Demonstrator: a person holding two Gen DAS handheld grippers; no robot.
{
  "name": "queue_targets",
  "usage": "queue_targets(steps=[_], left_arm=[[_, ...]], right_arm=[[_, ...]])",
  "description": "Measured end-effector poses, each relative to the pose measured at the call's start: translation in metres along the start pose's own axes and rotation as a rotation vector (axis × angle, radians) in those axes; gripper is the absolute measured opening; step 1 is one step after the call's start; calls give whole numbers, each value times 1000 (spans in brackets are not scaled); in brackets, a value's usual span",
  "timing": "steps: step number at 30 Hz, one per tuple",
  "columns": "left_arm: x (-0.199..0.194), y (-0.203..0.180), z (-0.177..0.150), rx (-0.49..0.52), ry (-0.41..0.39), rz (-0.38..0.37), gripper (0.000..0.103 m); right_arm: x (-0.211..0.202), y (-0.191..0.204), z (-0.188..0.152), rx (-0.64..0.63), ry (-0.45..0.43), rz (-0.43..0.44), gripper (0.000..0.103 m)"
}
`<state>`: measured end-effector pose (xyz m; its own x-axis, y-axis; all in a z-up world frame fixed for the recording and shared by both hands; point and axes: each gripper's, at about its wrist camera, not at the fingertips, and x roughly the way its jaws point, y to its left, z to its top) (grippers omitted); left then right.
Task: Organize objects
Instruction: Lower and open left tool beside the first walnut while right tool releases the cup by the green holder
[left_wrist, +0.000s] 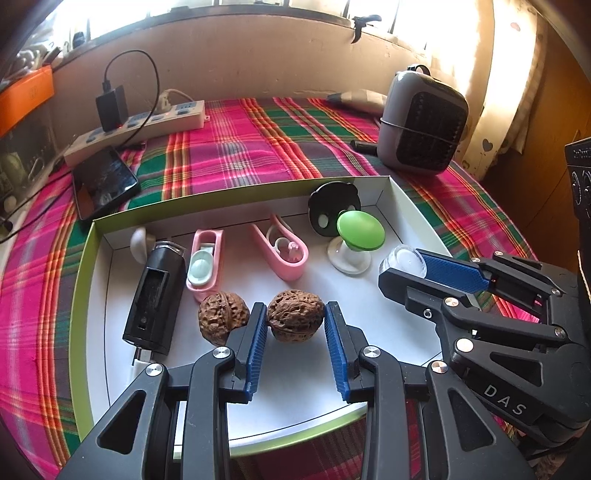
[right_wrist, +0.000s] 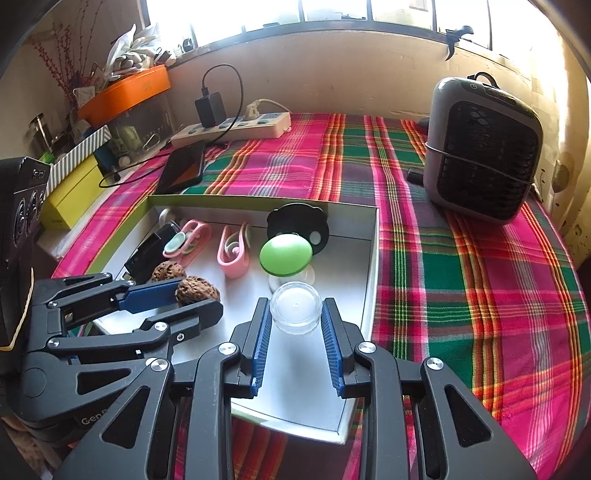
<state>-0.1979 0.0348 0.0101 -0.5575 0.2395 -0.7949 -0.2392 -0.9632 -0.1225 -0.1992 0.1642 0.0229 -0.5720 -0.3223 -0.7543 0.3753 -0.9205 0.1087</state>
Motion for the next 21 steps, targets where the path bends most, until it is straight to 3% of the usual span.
queue_targets(steps=[5,21], left_arm=[[-2,6,0,3,1,40,30],[-1,14,0,-14,5,50,30]], right_arm=[[2,0,1,-7,4,7,29],[15,16,1,-68,47,30,29]])
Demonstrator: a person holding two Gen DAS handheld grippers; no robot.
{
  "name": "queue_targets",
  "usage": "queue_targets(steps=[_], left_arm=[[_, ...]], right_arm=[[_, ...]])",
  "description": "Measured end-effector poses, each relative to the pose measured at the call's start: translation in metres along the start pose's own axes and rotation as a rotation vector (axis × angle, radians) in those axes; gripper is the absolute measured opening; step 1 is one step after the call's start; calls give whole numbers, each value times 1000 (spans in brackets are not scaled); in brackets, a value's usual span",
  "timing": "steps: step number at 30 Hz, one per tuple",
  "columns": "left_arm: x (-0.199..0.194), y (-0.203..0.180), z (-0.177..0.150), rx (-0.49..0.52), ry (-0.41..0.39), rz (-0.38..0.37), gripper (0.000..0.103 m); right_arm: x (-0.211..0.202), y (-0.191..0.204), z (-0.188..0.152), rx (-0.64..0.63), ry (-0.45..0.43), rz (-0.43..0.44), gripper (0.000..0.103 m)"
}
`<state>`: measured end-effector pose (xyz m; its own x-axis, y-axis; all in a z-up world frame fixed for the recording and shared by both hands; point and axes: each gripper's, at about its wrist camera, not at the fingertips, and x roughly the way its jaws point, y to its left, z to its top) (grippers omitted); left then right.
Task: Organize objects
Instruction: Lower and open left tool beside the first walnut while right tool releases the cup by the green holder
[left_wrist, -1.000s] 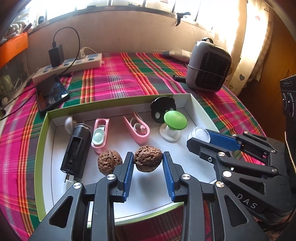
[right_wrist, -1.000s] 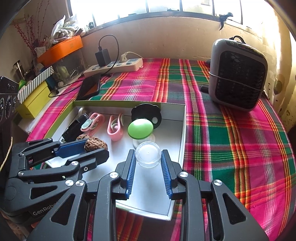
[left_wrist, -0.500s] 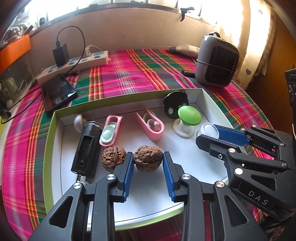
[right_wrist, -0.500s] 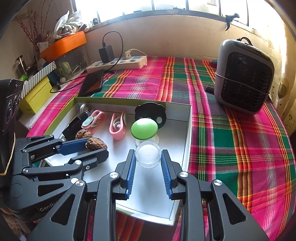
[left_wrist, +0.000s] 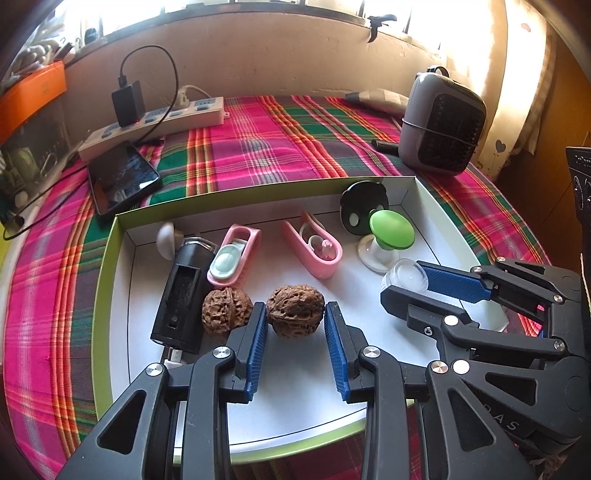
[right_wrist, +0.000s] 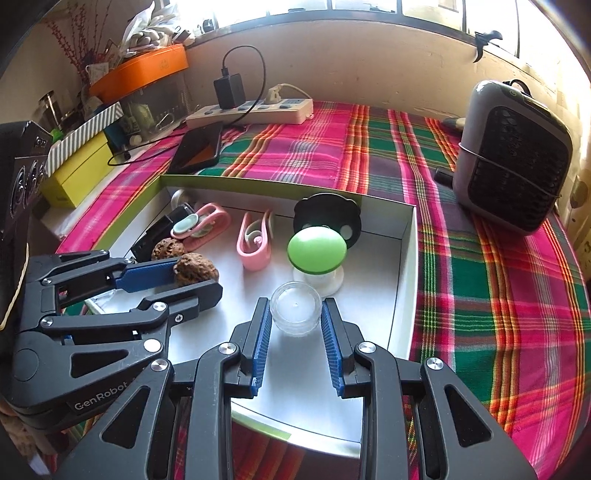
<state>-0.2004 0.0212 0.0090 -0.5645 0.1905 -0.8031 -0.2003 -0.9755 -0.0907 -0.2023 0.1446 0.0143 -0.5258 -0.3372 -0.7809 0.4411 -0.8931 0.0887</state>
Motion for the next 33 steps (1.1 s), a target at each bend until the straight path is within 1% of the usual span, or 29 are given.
queue_targets(steps=[17,30,33], left_arm=[[-1,0,0,-10,14,12,30],[-2,0,-2,-15,9,7,30],[-6,1,-2,-13,-3,15,30]], right_arm=[[3,1,1,-20,19,-20,29],[2,2,1,-16,27,-30,29],[0,0,1,-4,20,-33,33]])
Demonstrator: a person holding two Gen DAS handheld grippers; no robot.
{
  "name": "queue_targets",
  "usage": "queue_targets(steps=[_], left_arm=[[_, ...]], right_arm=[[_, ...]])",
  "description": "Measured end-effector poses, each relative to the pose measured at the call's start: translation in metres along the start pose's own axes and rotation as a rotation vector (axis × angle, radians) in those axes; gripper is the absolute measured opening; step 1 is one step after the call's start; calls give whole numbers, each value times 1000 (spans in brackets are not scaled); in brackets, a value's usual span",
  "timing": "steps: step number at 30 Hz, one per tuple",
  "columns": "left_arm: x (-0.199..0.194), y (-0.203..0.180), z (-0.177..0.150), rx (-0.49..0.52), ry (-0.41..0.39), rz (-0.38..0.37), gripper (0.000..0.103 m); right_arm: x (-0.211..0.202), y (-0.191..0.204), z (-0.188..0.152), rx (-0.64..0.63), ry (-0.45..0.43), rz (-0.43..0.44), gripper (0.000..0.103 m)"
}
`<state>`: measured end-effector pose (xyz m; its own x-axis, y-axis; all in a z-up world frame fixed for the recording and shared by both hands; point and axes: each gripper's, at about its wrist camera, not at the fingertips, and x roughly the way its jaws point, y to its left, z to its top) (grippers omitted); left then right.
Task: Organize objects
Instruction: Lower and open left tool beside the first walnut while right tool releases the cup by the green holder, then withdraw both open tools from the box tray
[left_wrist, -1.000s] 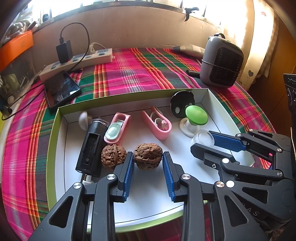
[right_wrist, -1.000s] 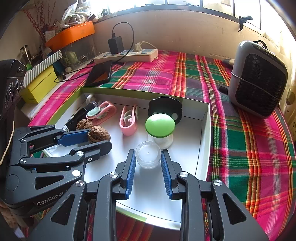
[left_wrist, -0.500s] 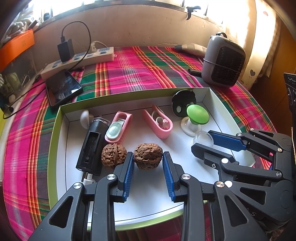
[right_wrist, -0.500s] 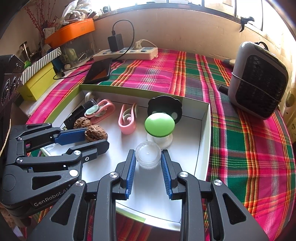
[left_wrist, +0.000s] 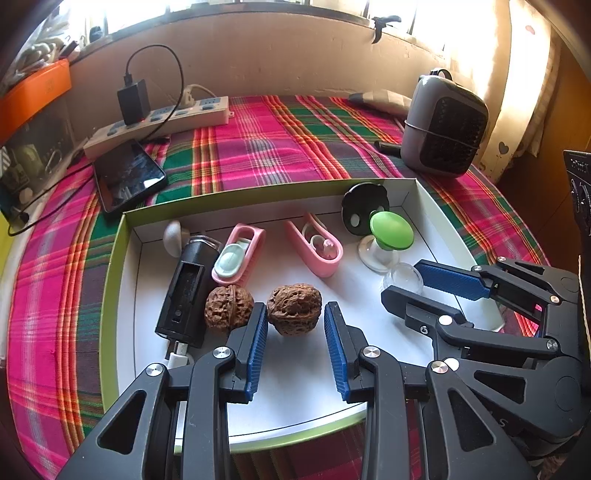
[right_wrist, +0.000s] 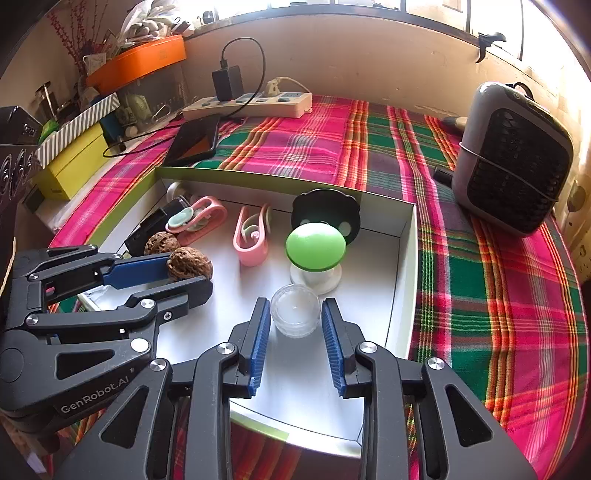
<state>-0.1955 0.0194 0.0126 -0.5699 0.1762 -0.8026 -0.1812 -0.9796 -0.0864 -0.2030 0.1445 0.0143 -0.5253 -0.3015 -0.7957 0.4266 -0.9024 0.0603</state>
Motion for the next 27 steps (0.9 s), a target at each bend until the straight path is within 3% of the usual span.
queue_targets(steps=[12,27], left_arm=[[-17,-4,-3,-4,-38,11,30],[-46,-10,-13,-12,-78,4,30]], right_arm=[[-9,-1,-3,35,-19,2,42],[-37,4,-10,64,-73,-10,42]])
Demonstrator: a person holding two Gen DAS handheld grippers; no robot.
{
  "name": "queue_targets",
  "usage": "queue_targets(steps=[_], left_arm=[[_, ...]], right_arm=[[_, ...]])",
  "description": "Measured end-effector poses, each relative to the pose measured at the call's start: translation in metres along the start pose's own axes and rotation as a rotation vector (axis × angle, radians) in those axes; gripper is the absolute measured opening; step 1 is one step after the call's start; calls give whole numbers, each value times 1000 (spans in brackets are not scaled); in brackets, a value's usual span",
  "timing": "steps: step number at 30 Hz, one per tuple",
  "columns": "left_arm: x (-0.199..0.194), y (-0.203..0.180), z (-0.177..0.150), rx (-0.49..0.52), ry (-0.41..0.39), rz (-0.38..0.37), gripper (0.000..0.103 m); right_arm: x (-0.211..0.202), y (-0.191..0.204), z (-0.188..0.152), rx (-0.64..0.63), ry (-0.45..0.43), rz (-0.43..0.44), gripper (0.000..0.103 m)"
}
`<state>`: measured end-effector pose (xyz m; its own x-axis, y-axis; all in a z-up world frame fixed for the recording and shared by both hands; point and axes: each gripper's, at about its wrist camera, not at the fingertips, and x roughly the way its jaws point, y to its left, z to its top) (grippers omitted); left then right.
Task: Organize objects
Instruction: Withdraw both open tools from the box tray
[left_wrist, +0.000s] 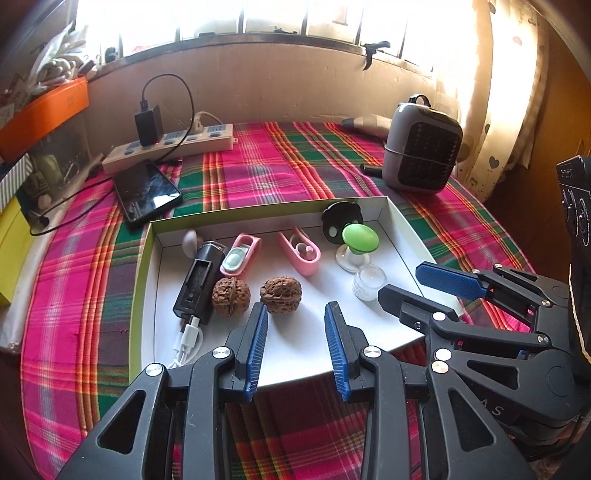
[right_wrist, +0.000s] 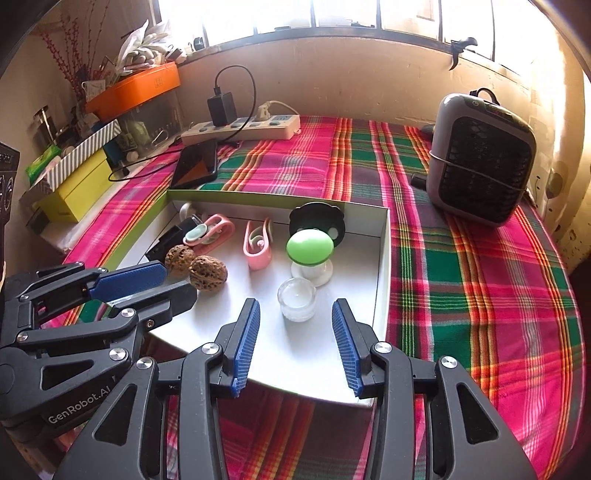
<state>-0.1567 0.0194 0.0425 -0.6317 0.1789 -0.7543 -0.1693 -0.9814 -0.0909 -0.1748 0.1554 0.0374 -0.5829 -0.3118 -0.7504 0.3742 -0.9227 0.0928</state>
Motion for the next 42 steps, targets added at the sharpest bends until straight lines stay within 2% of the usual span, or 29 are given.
queue_targets(steps=[15,25,30,42], left_arm=[[-33,-6,-40,-41,-25,53,30],[-40,-11,-77,-43,-13,98,30],[-37,-11,-96,-49,17,120,30],[-39,-15,-113,-57,14,140,30]], right_arm=[[-34,17,-28,15,-44,-29,42],[-44,21,-66,43,-16,-60,42],[-43,21,-83,61,7,-80,42],[-44,26,-105,56,7,-92,42]])
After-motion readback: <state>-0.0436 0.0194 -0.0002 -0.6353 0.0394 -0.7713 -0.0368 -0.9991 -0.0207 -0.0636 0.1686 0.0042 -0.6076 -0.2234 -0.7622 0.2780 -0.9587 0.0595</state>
